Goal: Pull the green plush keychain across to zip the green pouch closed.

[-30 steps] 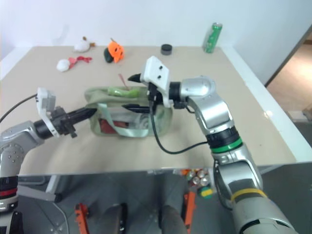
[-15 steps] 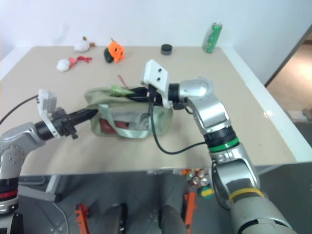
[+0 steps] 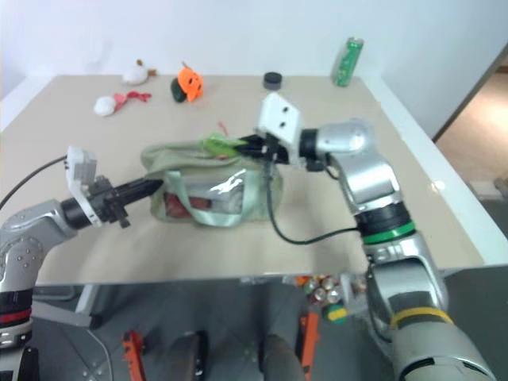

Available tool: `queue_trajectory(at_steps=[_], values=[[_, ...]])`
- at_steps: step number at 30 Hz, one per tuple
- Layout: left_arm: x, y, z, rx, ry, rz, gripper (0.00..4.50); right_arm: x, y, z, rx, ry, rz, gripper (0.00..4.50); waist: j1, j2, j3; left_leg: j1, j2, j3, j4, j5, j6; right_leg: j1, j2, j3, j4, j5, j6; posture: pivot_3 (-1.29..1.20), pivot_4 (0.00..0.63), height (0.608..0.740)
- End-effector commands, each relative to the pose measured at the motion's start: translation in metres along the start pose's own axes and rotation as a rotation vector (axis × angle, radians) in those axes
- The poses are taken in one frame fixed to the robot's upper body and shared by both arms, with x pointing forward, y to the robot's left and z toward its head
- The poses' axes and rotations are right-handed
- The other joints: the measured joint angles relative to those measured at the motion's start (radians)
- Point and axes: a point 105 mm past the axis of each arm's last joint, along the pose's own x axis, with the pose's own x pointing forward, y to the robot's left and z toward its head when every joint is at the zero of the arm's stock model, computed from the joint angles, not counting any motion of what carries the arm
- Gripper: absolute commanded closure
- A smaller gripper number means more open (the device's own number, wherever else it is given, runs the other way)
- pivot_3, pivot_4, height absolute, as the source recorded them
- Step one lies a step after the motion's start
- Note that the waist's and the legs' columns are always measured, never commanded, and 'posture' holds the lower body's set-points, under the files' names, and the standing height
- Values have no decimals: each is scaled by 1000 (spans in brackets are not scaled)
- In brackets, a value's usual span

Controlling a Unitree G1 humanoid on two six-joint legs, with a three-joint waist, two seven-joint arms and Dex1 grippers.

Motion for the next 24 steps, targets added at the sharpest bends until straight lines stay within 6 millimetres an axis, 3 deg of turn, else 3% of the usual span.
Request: queue_trajectory(at_steps=[1, 5, 8, 11, 15, 18, 24], values=[[5, -4, -12, -24, 41, -28, 4500, -46, -32, -6, -105, 110, -143, 4467, 1, 0, 0, 0, -1, 0, 0, 0, 0, 0, -1, 0, 0, 0, 0, 0, 150, 740], [7, -4, -12, -26, 42, -34, 4500, -74, -37, -22, -164, 243, -162, 4467, -1, 0, 0, 0, -2, 2, -1, -1, 1, 0, -3, 1, -1, -1, 2, 0, 150, 740], [8, -4, -14, -29, 44, -39, 4500, -107, -31, -54, -233, 463, -133, 4467, 4, 0, 0, 0, -3, 1, -1, -1, 1, 1, -3, 0, -1, -2, 3, 0, 150, 740], [8, -4, -15, -31, 45, -43, 4500, -118, -17, -77, -265, 570, -84, 4467, 5, 0, 0, 0, -5, 3, 0, -2, 3, 2, -5, 2, -2, -3, 5, 0, 150, 740], [9, -2, -16, -33, 48, -45, 4500, -93, 30, -117, -282, 616, 31, 4467, 8, 0, -1, 1, -5, 4, 1, -2, 3, 3, -6, 2, -2, -2, 6, 0, 150, 740], [10, -3, -16, -42, 41, -49, 4500, -57, 67, -131, -218, 534, 46, 4467, 8, -1, -2, 3, -5, 4, 2, -2, 3, 5, -6, 2, -2, -2, 6, 0, 150, 740], [9, -2, -15, -40, 39, -45, 4500, -19, 81, -133, -187, 456, 4, 4467, 7, -1, -3, 5, -4, 3, 4, -1, 5, 8, -5, 1, -2, 0, 7, 0, 150, 740]])
